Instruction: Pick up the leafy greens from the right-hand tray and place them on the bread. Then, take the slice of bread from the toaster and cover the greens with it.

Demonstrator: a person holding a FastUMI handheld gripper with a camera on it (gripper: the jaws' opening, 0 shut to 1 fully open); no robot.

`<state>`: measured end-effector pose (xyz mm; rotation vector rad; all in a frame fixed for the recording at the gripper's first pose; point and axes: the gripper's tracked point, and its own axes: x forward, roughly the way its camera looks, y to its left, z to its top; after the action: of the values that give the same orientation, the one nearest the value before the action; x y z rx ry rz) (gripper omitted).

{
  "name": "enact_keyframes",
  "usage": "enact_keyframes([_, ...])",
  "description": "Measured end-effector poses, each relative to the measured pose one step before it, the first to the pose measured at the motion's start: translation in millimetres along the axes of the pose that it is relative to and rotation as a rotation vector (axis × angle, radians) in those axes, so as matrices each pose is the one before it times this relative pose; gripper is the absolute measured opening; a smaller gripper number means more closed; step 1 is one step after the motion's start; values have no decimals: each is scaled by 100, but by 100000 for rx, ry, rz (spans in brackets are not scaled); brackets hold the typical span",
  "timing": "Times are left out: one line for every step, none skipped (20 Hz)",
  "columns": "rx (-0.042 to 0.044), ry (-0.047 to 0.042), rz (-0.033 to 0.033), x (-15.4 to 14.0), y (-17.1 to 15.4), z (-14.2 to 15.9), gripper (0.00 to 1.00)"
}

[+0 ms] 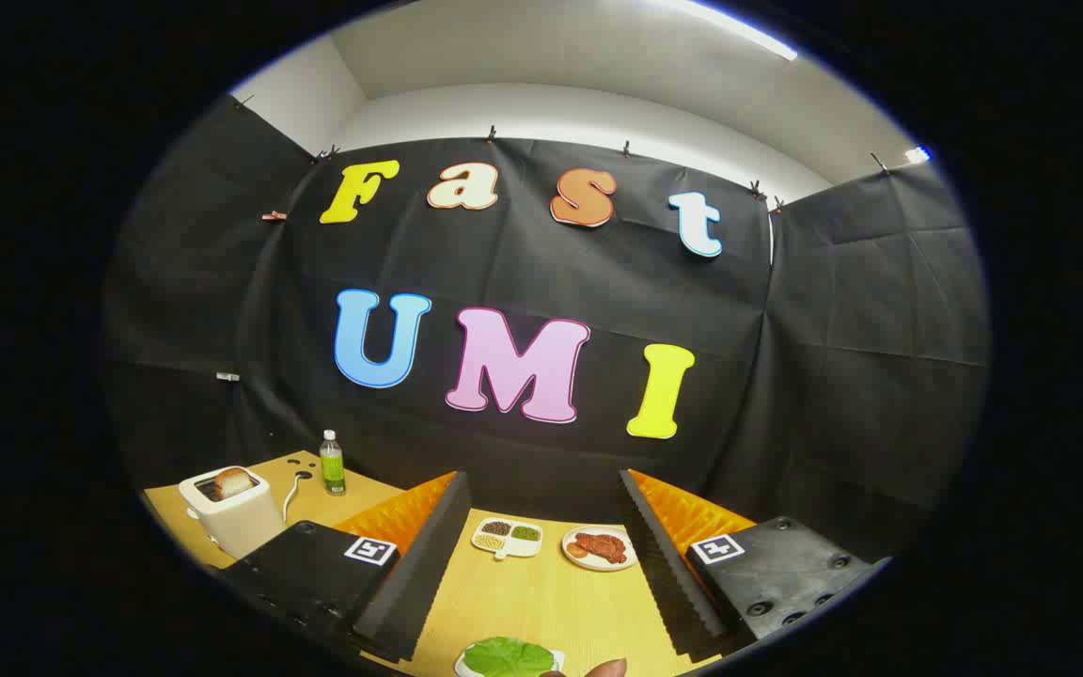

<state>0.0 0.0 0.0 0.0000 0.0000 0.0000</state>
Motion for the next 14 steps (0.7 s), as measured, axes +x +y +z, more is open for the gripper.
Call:
enact_keyframes([87, 241, -186, -156, -143, 13, 97])
enact_keyframes([149, 222, -37, -128, 15, 6, 97])
enact_keyframes([19, 66, 67, -110, -117, -45, 97])
enact_keyframes([-258, 79, -47, -38, -133, -23, 97])
enact_keyframes([-214, -26, 83, -100, 11, 30, 97])
enact_keyframes([-104, 37, 121, -62, -19, 38, 97])
enact_keyframes([104, -47, 134, -92, -158, 42, 97])
enact_keyframes([154, -69, -166, 54, -56, 83, 97])
enact_keyframes([255, -248, -22, -56, -91, 85, 97])
enact_keyframes([77, -215, -418, 2, -150, 86, 97])
enact_keyframes([22, -238, -192, -87, -169, 53, 97])
enact_keyframes([-138, -36, -53, -34, -89, 27, 97])
enact_keyframes([-150, 48, -233, -3, -108, 47, 97])
enact_keyframes([40, 143, -4, -31, -21, -73, 97])
